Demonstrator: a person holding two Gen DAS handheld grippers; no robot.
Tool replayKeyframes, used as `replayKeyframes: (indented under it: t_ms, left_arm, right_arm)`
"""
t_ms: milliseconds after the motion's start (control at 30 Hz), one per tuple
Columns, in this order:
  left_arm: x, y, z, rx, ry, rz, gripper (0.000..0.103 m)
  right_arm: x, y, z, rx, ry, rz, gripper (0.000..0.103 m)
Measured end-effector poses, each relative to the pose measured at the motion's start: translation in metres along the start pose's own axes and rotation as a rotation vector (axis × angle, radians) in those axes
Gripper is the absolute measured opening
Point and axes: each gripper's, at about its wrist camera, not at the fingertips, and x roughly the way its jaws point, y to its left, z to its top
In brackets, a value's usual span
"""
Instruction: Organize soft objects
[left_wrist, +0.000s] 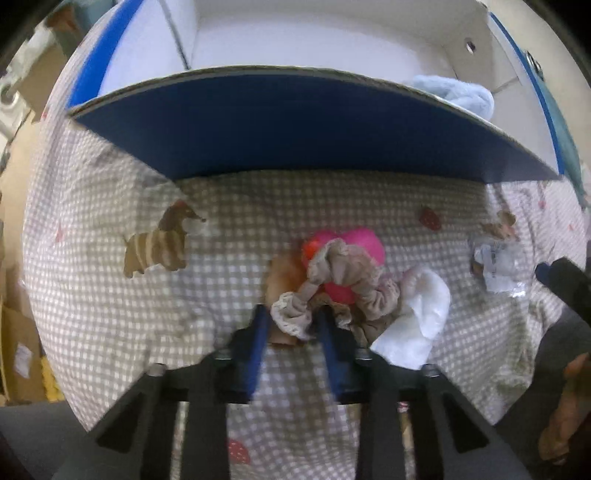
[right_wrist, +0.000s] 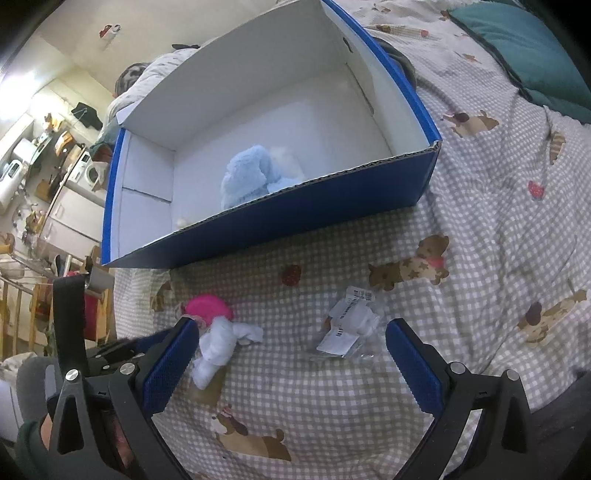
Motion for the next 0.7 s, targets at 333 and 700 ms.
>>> replayKeyframes:
  t_ms: [333, 700]
  left_arm:
    - [-0.042, 0.024, -0.018, -0.039, -0.071, -0.122, 0.009]
    - [-0.106, 0.064, -0.037, -0.125, -0.224, -0.171, 0.009]
  right_arm:
    - [0.004, -0.004, 0.001, 0.021, 0.009, -0.005, 0.103]
    - [0.008, -0.003, 0.000, 0.028, 0.010, -0.011, 0.103]
